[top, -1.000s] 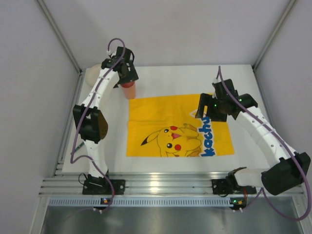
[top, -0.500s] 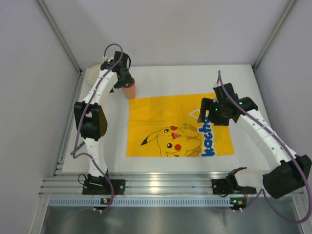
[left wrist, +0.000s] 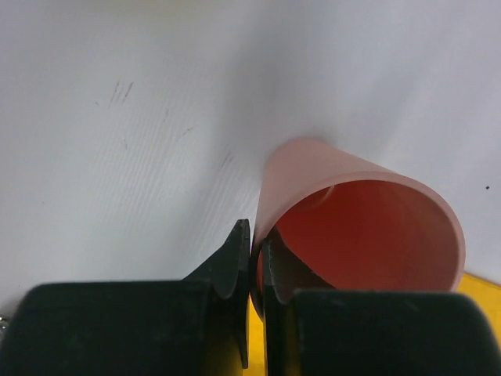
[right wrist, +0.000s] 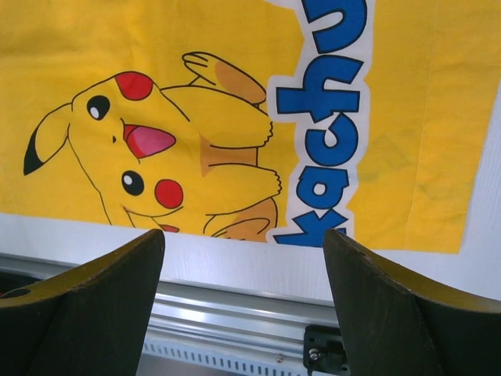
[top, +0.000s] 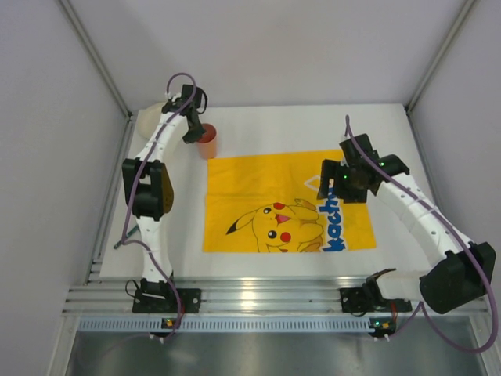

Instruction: Set the dinner table for one person

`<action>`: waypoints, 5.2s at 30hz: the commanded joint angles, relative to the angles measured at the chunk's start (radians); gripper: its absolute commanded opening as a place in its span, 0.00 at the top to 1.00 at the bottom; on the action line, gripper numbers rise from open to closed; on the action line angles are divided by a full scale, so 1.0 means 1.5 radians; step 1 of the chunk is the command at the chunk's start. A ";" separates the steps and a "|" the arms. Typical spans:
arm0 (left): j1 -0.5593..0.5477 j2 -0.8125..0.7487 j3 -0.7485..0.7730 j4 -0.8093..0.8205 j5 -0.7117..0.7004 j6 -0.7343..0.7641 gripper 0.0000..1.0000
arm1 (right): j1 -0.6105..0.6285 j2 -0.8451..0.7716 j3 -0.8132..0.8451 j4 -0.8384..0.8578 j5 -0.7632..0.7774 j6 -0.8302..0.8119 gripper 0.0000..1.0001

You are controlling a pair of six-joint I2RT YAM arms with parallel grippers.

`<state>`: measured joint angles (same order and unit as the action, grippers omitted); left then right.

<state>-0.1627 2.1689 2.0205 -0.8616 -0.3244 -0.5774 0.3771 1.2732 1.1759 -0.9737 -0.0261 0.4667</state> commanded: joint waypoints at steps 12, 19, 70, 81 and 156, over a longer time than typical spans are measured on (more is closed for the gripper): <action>-0.085 -0.119 0.076 -0.038 0.143 0.090 1.00 | 0.009 0.164 0.358 0.037 -0.165 0.000 0.17; -0.210 -0.204 -0.044 -0.035 0.151 0.110 1.00 | 0.032 0.264 0.502 0.039 -0.201 0.027 0.18; -0.036 0.002 0.005 0.076 0.066 0.062 0.03 | -0.184 0.336 0.447 -0.119 0.194 -0.021 1.00; -0.001 0.004 -0.138 0.521 0.821 -0.142 0.02 | -0.190 0.445 0.452 -0.109 0.162 0.000 1.00; 0.272 0.201 -0.011 0.436 0.283 -0.226 1.00 | -0.221 0.115 0.174 0.007 0.107 -0.044 0.25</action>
<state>0.2672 2.4641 2.0178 -0.2852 0.0059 -0.9104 0.0628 1.4773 1.4200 -0.9585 0.1303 0.4210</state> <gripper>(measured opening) 0.045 0.757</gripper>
